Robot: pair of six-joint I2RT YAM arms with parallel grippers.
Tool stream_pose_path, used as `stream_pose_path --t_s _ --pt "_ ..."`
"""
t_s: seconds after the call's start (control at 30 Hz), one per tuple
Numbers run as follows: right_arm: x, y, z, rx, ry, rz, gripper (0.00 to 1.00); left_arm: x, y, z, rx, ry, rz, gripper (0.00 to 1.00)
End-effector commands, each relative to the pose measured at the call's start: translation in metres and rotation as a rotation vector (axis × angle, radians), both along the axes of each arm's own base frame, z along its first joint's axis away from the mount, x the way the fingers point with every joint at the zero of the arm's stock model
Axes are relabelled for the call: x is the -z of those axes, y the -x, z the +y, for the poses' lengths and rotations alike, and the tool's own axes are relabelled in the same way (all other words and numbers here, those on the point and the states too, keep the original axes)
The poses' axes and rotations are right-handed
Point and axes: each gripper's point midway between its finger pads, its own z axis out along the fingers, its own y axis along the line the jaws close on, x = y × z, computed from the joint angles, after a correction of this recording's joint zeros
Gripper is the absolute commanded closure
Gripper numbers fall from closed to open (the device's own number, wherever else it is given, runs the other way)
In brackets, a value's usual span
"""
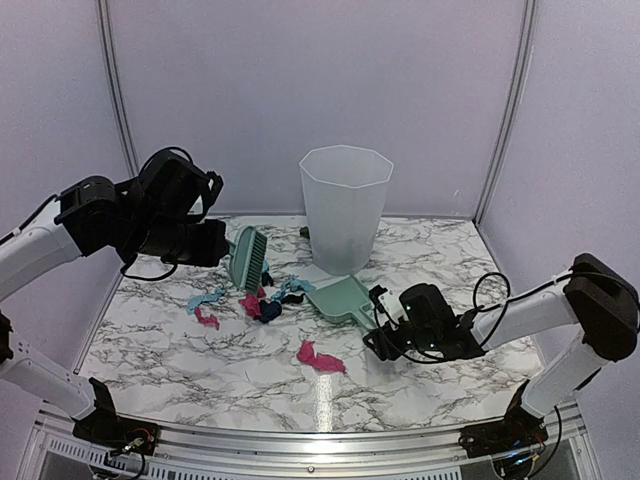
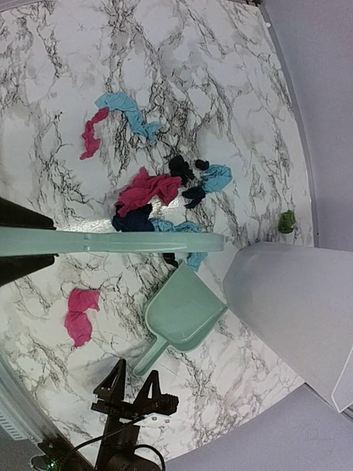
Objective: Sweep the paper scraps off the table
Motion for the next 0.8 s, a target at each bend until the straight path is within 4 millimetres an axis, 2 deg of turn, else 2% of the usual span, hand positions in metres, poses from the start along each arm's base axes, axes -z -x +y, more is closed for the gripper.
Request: stream_pose_path --t_s 0.0,0.13,0.23,0.37,0.77 --pt "-0.043 -0.024 0.030 -0.056 -0.146 -0.218 0.35 -0.012 -0.009 0.006 -0.054 -0.001 -0.036 1.00" --pt "-0.037 -0.027 0.040 -0.096 -0.155 -0.241 0.39 -0.012 -0.007 0.008 -0.057 0.006 -0.035 1.00" --pt "-0.032 -0.033 0.046 -0.095 -0.170 -0.258 0.43 -0.006 -0.003 0.019 -0.076 -0.007 -0.040 1.00" --pt "-0.027 -0.043 0.054 -0.072 -0.180 -0.250 0.49 -0.011 0.002 0.025 -0.085 0.021 -0.043 1.00" --pt "-0.022 -0.050 0.057 -0.043 -0.190 -0.254 0.58 -0.008 0.008 0.032 -0.084 0.028 -0.039 1.00"
